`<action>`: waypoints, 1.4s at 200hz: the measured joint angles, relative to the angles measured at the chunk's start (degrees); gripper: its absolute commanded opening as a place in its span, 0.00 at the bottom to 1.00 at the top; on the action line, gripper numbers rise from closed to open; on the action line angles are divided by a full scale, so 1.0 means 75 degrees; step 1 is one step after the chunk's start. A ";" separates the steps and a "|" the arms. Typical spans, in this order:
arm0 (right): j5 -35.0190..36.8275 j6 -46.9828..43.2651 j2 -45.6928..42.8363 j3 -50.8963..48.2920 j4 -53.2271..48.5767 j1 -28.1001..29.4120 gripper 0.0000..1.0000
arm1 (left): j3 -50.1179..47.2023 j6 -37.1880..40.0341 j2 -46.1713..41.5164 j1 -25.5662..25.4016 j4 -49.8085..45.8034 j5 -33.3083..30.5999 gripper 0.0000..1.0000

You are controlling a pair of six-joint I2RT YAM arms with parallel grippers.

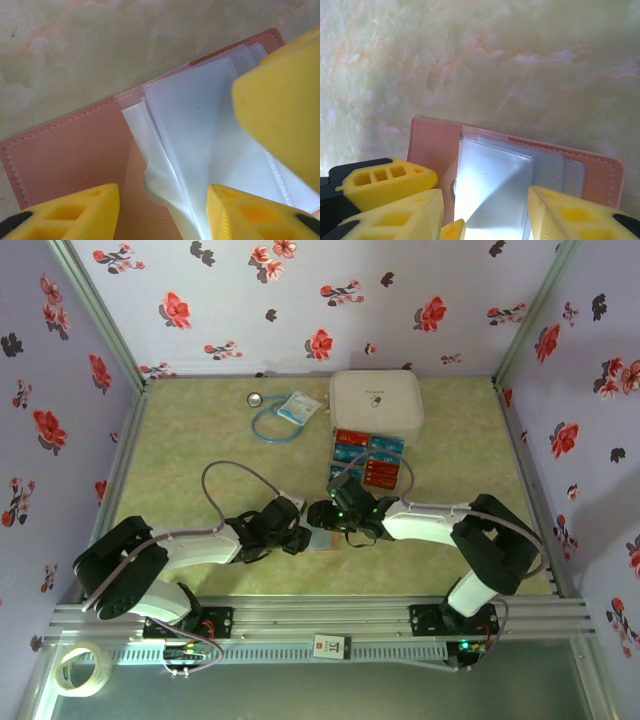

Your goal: Put the credit cards into the card holder

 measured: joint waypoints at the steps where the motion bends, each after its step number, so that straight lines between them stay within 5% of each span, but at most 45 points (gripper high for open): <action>1: 0.0003 0.0000 0.0006 0.0000 0.0003 0.0000 0.48 | 0.0000 0.0000 0.0000 0.0000 0.0000 0.0000 0.50; 140: -0.0274 0.0201 0.0475 -0.0184 0.0755 0.0000 0.49 | 0.0015 0.0000 0.0006 -0.0003 -0.0003 0.0003 0.52; 192: -0.0516 0.0259 0.0463 -0.0184 0.0816 0.0000 0.49 | 0.0009 0.0009 -0.0370 -0.0023 -0.0364 0.0003 0.72; 280: -0.0621 0.0399 0.0315 0.0548 0.0784 0.0137 0.48 | -0.0280 -0.0157 -0.3191 0.0676 -0.1320 -0.0070 1.00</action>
